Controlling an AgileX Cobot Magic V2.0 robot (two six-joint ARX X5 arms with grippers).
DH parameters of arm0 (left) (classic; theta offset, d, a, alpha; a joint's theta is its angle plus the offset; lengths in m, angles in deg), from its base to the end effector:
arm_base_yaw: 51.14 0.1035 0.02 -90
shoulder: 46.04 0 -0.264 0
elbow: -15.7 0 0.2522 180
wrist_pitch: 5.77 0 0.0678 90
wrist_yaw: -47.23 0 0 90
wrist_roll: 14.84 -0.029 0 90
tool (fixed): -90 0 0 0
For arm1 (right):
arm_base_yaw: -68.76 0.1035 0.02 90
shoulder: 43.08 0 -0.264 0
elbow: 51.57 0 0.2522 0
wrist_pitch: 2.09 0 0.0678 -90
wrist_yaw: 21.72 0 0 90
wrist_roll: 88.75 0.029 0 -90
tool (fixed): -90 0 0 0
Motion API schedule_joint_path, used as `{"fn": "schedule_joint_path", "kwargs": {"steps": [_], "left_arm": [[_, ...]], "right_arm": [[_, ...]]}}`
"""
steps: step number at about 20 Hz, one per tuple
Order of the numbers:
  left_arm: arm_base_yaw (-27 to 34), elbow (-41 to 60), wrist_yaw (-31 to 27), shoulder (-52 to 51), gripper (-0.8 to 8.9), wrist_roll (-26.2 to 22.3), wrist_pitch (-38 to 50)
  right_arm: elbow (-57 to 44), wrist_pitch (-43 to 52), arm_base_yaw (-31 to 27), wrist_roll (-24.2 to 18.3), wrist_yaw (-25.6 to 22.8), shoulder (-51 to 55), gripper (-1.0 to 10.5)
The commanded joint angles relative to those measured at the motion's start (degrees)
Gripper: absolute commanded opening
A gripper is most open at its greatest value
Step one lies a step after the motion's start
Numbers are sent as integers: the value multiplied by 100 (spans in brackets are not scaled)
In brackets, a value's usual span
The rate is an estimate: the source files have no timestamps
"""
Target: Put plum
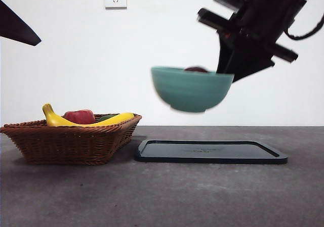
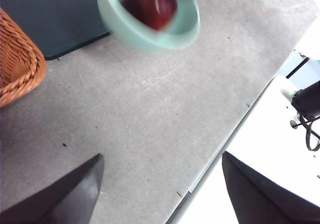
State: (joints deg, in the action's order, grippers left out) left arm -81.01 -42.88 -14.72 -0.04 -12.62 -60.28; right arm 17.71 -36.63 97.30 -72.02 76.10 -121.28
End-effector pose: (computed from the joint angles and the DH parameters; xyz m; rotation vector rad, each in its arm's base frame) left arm 0.1252 -0.0876 0.2859 -0.0216 0.7811 -0.9489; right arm 0.2487 0.1397 0.2564 0.1302 0.8380 0.4867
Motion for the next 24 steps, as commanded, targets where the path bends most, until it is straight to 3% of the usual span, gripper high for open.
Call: {"fn": "schedule_joint_path", "kwargs": {"steps": [1, 8, 15, 24], "left_arm": [[-20, -48, 31, 20, 374, -44, 42], [-20, -48, 31, 20, 374, -42, 31], [-20, -48, 31, 20, 374, -42, -9], [-20, -48, 31, 20, 374, -42, -39]], "right_arm": [[413, -39, -273, -142, -11, -302, 10], [1316, -144, -863, -400, 28, -1543, 10], [1541, 280, -885, -426, 120, -2540, 10], [1541, 216, -890, -404, 116, -2916, 10]]}}
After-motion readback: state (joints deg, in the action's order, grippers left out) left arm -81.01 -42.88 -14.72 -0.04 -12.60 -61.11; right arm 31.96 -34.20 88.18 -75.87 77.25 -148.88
